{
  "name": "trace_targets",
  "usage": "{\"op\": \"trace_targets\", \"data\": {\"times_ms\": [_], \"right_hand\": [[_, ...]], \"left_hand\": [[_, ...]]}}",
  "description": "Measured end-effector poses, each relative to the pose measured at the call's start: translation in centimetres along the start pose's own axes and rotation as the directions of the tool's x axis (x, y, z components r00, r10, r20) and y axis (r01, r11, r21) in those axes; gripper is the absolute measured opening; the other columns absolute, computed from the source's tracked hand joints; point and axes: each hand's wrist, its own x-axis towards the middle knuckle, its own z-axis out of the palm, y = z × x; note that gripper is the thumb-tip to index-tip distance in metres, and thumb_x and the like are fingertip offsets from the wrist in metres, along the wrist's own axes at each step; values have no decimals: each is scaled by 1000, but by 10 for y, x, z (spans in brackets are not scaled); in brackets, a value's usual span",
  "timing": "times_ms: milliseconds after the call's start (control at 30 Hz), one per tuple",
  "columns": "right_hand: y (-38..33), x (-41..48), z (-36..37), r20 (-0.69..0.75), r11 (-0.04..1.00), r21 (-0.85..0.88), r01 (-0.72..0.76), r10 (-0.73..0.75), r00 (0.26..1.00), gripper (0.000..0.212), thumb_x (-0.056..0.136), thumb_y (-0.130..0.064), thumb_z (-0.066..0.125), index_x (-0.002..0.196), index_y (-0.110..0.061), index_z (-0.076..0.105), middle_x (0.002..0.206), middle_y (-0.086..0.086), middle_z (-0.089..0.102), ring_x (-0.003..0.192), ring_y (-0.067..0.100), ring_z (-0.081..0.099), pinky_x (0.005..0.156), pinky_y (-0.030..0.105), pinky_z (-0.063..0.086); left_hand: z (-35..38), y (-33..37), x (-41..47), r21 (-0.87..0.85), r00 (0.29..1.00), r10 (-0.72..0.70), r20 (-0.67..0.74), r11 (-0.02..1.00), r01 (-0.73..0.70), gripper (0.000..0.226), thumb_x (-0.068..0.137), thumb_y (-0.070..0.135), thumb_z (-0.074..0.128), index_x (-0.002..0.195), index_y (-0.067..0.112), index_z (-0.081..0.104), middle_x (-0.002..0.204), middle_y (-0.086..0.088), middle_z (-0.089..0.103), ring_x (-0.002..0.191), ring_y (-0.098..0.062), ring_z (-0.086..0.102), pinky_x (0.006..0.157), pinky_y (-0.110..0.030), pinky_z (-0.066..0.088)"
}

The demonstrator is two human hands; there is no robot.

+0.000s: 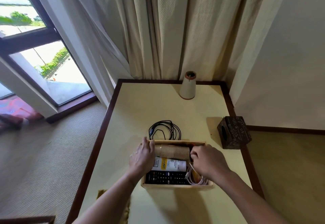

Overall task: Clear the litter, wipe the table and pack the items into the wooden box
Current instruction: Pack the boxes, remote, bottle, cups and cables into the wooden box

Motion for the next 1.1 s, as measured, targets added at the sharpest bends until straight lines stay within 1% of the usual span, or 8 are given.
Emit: {"op": "trace_targets", "data": {"times_ms": [133,267,467,567,700,867,967,1100], "right_hand": [[-15,54,-6,-135,981,190,33,-8,991,16,98,-27,55,92,-24,70,79,-8,68,65,6,61,56,24,53],[-30,136,18,-165,955,283,84,-38,986,20,99,-22,54,95,-17,73,89,0,70,80,16,65,70,33,57],[-67,224,81,125,948,93,303,-313,941,35,92,-16,55,116,-35,72,126,1,60,123,24,51,99,40,47],[-80,237,87,265,895,-38,445,-420,868,50,84,-5,55,115,-41,71,130,-3,54,124,25,44,100,42,42],[-81,247,84,271,819,-237,523,-462,845,36,88,-21,63,121,-34,66,137,3,51,133,28,38,105,47,32],[-62,235,71,197,827,-273,491,-452,870,24,94,-28,62,118,-27,56,132,1,52,131,25,39,110,47,27],[-50,210,45,78,897,-168,410,-402,912,18,96,-24,62,107,-29,49,113,-5,61,112,21,54,101,42,34],[-38,164,1,22,931,340,132,-148,989,12,100,-20,58,109,-27,53,106,-3,62,91,14,60,74,32,48]], "left_hand": [[7,0,4,-128,999,28,28,991,-24,34,104,62,16,107,33,35,107,-7,65,97,-28,62,89,-52,53],[13,-3,6,-185,1000,20,-4,983,-20,34,105,58,18,105,30,38,101,-2,62,95,-29,58,87,-46,50],[19,-11,11,-204,999,38,-19,978,-41,29,107,55,22,105,31,37,104,-9,69,92,-34,62,85,-47,51],[20,-13,13,-196,999,31,-22,980,-35,32,106,59,21,105,31,37,98,-8,67,85,-35,64,77,-48,54],[20,-13,14,-193,999,23,-23,981,-27,34,104,62,19,107,34,37,100,-6,67,83,-33,66,75,-48,56],[17,-13,14,-213,999,32,-15,976,-34,37,103,64,17,106,33,37,100,-4,65,84,-28,65,77,-49,56],[17,-13,14,-215,999,38,-20,976,-42,33,104,62,19,103,33,34,99,-7,66,85,-32,66,78,-50,56],[14,-12,13,-229,1000,24,3,973,-23,32,105,60,22,106,31,36,105,-10,68,92,-33,66,84,-50,55]]}}
